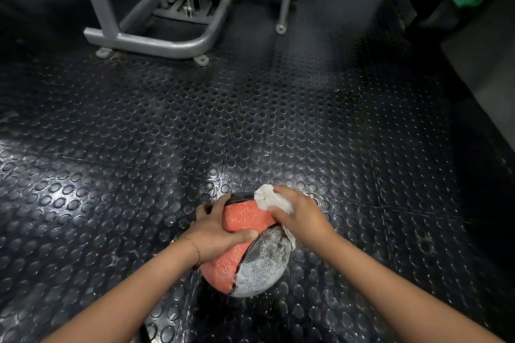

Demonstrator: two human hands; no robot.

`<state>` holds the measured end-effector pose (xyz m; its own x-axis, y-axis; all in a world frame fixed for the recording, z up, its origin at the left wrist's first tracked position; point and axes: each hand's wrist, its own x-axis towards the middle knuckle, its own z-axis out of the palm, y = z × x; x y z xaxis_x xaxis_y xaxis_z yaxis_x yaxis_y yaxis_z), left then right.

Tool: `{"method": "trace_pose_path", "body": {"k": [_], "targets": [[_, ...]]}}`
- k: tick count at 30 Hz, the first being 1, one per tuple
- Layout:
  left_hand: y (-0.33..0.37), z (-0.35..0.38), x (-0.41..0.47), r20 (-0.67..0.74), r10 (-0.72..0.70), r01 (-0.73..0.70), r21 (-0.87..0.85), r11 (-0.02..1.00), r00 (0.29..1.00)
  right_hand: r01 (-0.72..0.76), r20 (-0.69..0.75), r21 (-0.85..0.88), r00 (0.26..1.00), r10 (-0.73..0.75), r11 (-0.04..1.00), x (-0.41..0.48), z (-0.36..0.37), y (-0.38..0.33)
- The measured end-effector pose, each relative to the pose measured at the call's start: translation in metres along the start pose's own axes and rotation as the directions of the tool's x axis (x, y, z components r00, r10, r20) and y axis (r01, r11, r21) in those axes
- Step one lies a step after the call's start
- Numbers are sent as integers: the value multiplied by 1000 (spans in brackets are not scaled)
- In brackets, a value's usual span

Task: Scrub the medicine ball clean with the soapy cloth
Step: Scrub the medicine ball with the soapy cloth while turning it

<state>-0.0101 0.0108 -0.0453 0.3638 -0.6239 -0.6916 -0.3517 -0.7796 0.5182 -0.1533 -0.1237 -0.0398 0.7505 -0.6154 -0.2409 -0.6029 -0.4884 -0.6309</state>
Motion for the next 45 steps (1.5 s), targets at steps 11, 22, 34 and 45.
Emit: {"method": "trace_pose_path", "body": {"k": [11, 22, 34, 45], "targets": [[-1, 1, -1, 24, 42, -43, 44, 998, 999, 32, 43, -112, 999, -27, 993, -3, -9, 15], [0, 3, 1, 22, 60, -62, 96, 994, 998, 136, 34, -169, 991, -132, 976, -9, -8, 7], [14, 3, 3, 51, 92, -100, 187, 977, 994, 266, 76, -150, 963, -257, 952, -19, -10, -10], [29, -3, 8, 113, 156, -187, 357, 915, 981, 249, 95, -104, 966, -240, 963, -24, -7, -20]]}}
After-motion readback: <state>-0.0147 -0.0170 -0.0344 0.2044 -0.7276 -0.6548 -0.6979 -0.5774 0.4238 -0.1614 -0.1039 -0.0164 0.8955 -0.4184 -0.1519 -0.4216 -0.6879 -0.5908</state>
